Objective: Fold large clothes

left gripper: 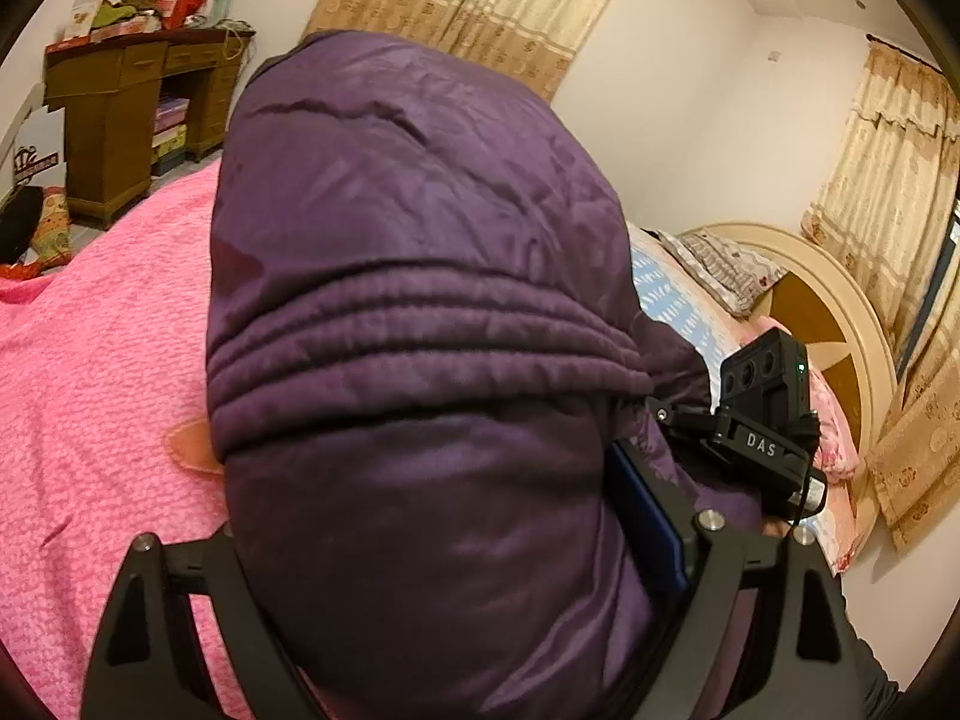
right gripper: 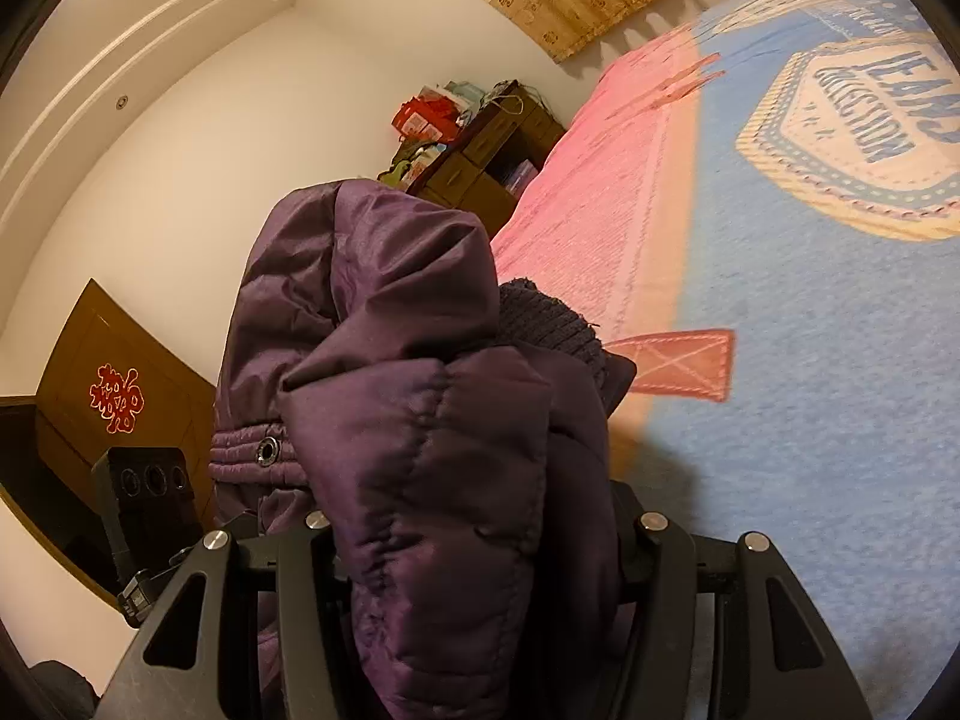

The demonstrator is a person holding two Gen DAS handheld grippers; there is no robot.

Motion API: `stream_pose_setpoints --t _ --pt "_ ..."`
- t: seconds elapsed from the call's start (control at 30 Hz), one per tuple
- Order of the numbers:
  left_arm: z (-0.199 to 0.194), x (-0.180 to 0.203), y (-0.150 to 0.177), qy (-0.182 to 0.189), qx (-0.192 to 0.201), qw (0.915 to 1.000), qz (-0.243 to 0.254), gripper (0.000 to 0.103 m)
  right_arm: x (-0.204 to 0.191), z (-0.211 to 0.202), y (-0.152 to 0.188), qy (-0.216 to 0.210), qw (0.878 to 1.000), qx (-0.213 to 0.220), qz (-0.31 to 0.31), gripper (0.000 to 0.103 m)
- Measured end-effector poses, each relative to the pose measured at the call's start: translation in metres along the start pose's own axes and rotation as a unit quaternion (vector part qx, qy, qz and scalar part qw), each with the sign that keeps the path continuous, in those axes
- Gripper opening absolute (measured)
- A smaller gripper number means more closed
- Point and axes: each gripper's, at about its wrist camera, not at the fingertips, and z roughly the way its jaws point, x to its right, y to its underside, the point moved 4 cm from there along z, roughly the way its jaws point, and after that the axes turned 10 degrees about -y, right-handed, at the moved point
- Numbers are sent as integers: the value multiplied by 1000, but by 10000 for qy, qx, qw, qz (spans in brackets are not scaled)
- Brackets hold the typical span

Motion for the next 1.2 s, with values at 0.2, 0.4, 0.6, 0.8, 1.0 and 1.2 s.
stream_pose_setpoints --t 0.2,0.4,0.6,0.8,1.0,1.2 --pt "-10 -4 4 -158 78 9998 -96 91 -5 23 0 -149 9998 -153 -28 56" --pt "-21 -8 8 -333 167 9989 -289 91 -13 57 -1 -269 9989 -371 -113 56" --pt "-31 -16 11 -522 271 9971 -480 91 -23 92 -5 -389 9972 -607 -202 56" --pt "-42 -20 19 -682 316 9949 -676 91 -28 123 -6 -516 9948 -849 -242 56" --pt "-49 -29 27 -826 340 9919 -900 91 -36 156 -2 -582 9918 -1099 -299 56" --pt "-49 -42 41 -761 132 9900 -1185 92 -35 181 5 -606 9893 -1298 -293 56"
